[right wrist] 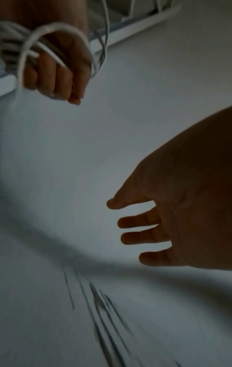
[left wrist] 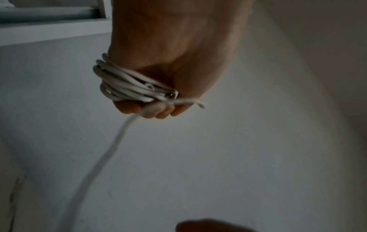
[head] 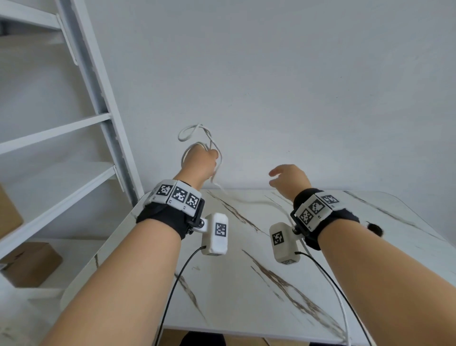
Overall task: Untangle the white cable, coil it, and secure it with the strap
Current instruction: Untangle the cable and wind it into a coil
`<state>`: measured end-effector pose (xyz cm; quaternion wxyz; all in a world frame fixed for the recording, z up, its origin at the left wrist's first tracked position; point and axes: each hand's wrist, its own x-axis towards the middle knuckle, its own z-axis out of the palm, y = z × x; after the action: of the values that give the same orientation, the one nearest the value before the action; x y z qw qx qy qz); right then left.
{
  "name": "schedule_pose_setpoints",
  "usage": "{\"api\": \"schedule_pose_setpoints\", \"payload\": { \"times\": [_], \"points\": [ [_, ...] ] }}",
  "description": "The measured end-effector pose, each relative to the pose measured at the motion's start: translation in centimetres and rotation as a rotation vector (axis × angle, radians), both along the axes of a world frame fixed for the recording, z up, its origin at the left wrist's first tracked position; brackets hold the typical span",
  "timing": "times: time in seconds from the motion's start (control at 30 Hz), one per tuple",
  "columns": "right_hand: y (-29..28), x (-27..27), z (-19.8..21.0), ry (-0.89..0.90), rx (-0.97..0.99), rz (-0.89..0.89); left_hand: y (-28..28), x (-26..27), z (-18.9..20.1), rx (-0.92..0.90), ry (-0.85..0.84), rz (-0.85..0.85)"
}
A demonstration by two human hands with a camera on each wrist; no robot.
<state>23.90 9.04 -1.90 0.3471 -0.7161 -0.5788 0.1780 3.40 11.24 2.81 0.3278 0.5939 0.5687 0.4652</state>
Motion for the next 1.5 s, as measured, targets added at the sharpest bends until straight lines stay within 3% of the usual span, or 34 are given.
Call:
{"api": "schedule_pose_setpoints", "payload": {
  "times": [0.17, 0.33, 0.73, 1.0, 1.23, 1.37, 1.5],
  "points": [
    [-0.9, -1.7, 2.5, 0.216, 0.205, 0.126, 0.3, 0.5, -0.6, 0.027, 0.299, 0.082],
    [-1.7, -3.4, 4.0, 0.304, 0.264, 0.24, 0.1, 1.3, -0.9, 0.064, 0.549, 0.127],
    [-1.6, -4.6, 4.2, 0.31, 0.277, 0.221, -1.1, 3.5, -1.6, 0.176, 0.729, 0.066],
    [-0.9, -3.4, 3.0, 0.243, 0.302, 0.069, -0.3, 2.3, -1.4, 0.187, 0.547, 0.152],
    [0.0, -1.3, 2.3, 0.183, 0.294, -0.111, 0.3, 0.3, -0.6, 0.267, 0.283, 0.278],
    [0.3, 1.4, 1.4, 0.148, 0.222, -0.272, 0.6, -1.5, -0.2, 0.298, 0.143, 0.329],
    [0.7, 2.1, 1.0, 0.083, 0.125, -0.386, 0.5, -1.4, -0.1, 0.276, 0.08, 0.279]
  ]
}}
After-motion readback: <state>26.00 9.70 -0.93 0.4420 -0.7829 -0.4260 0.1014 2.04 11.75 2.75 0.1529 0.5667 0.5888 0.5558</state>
